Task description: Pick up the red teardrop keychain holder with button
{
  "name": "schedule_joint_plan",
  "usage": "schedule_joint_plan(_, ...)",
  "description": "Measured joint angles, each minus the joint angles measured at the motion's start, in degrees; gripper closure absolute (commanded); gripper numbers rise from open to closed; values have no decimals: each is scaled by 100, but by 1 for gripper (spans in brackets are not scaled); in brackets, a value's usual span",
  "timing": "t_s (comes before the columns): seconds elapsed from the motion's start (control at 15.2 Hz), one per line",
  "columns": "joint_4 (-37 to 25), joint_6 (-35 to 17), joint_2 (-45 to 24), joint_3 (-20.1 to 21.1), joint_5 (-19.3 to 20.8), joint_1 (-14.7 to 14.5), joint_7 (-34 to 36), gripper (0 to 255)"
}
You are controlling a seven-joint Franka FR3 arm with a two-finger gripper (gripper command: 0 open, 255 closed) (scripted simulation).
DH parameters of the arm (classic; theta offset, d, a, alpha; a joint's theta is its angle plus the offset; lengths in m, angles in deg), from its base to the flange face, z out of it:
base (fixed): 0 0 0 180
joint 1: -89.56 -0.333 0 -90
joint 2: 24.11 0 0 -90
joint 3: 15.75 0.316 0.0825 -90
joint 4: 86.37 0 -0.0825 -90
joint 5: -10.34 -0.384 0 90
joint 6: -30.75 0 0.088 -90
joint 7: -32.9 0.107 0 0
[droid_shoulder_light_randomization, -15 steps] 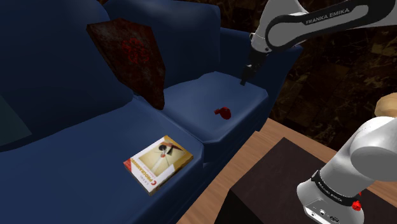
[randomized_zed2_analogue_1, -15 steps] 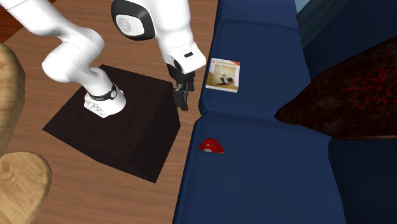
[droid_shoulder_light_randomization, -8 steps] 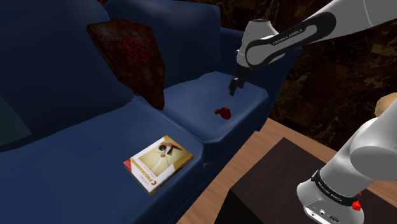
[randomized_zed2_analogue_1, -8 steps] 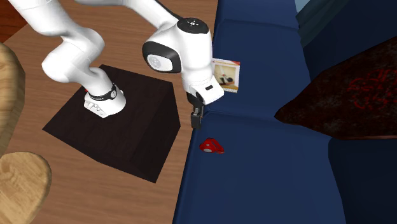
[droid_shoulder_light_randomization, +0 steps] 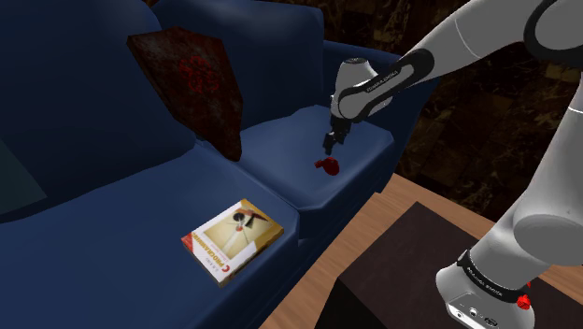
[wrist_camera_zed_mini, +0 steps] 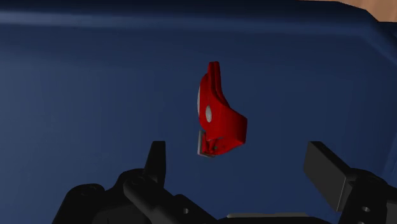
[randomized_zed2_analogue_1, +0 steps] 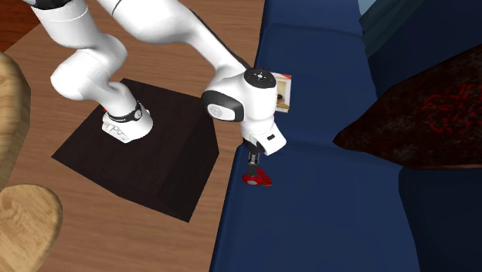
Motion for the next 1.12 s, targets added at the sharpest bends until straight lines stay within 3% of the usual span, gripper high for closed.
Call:
schedule_joint_plan(0.2, -239, -206, -504, -12, 12, 21, -11, 0)
schedule_joint_plan(0.66, -255, -605, -930, -32, 57, 16, 58, 0)
schedule_joint_plan(0.73, -261, -614, -944, -33, 58, 15, 60, 255)
schedule_joint_plan(1.12, -267, -619, -952, -34, 59, 16, 61, 255)
